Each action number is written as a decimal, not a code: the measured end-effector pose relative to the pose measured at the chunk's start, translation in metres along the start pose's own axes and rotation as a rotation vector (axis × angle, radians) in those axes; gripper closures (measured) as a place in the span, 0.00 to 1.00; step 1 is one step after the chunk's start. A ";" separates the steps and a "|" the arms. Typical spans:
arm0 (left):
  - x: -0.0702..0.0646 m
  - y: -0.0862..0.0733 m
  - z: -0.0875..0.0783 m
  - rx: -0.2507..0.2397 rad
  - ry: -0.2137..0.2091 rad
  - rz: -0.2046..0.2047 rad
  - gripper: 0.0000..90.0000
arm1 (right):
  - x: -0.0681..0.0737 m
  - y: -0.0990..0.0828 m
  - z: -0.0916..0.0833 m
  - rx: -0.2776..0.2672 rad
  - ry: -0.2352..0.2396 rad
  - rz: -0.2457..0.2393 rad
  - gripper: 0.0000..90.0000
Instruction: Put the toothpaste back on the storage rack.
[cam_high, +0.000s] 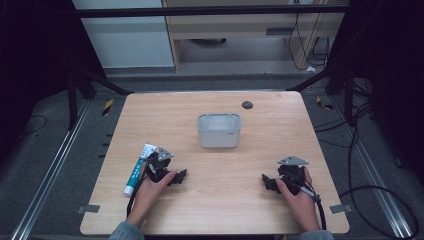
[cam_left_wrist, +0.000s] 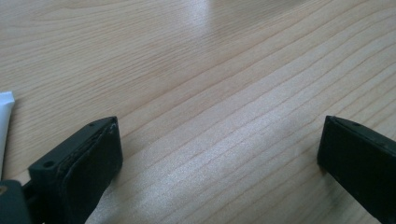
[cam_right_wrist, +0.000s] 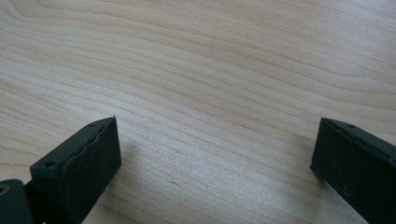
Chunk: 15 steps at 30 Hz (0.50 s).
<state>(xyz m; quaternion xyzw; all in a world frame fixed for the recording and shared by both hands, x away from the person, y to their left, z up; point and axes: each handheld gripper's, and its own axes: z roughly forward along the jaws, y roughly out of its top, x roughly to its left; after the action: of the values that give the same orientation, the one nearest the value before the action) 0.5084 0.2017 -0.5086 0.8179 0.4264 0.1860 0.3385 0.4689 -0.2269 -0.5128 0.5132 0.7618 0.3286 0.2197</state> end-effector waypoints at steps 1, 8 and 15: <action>0.000 0.000 -0.001 -0.002 0.001 0.001 0.01 | 0.000 0.000 0.000 0.000 0.000 0.000 0.02; 0.000 0.011 -0.021 -0.019 0.020 0.018 0.06 | 0.000 0.000 0.000 0.000 0.000 0.000 0.02; 0.014 0.021 -0.056 0.028 0.068 0.021 0.06 | 0.000 0.000 0.000 0.000 0.000 0.000 0.02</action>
<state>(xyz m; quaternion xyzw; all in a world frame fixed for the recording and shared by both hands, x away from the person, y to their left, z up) 0.4950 0.2263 -0.4540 0.8202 0.4318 0.2111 0.3102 0.4689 -0.2270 -0.5128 0.5131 0.7619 0.3284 0.2198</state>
